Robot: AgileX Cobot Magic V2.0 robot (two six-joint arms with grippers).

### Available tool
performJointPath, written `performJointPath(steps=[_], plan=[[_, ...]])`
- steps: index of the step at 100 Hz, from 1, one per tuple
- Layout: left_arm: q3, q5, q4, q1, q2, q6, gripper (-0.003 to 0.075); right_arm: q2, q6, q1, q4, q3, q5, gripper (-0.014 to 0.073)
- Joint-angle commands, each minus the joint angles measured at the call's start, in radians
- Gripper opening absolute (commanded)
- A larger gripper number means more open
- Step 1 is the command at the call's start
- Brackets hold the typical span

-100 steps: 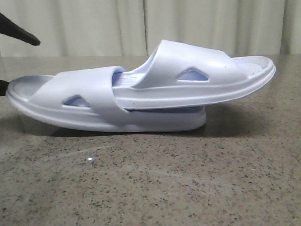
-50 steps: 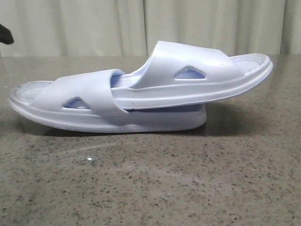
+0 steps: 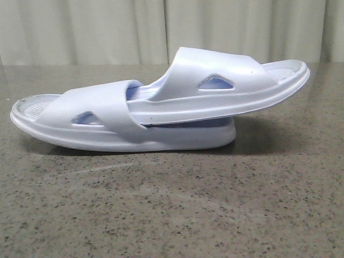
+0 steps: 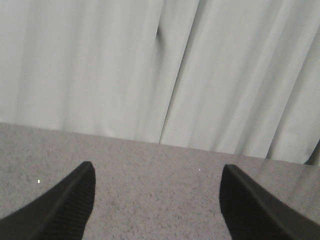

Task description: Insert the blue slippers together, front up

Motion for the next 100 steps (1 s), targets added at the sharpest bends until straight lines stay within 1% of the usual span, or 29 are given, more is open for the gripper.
performJointPath(steps=[1,17,37,55,76,81,86,93,100], plan=[[-0.033,-0.007,0.049,-0.009,-0.051,0.002,0.0466,0.010,-0.017,0.002,-0.048,-0.027,-0.033,0.0435],[-0.026,-0.005,0.151,-0.009,-0.129,0.002,0.0466,0.010,-0.017,0.002,-0.141,-0.020,-0.015,0.0435],[0.062,-0.009,0.182,-0.009,-0.217,0.002,0.0466,0.010,-0.017,0.000,-0.144,0.018,-0.009,0.0435],[0.137,-0.063,0.189,-0.009,-0.314,0.002,0.0466,0.008,-0.017,0.000,-0.145,0.055,-0.009,0.0435],[0.194,-0.084,0.257,-0.009,-0.404,0.002,0.0465,0.008,-0.017,0.000,-0.145,0.079,0.000,0.0428],[0.207,-0.084,0.270,-0.009,-0.411,0.002,0.0462,0.008,-0.017,0.000,-0.145,0.079,0.000,0.0404],[0.215,-0.084,0.270,-0.009,-0.413,0.002,0.0452,0.008,-0.017,0.000,-0.145,0.079,-0.004,0.0363],[0.226,-0.082,0.268,-0.009,-0.413,0.002,0.0420,0.008,-0.017,0.000,-0.145,0.079,-0.004,0.0278],[0.233,-0.078,0.268,-0.009,-0.413,0.002,0.0369,0.008,-0.017,0.000,-0.145,0.079,-0.004,0.0174]])
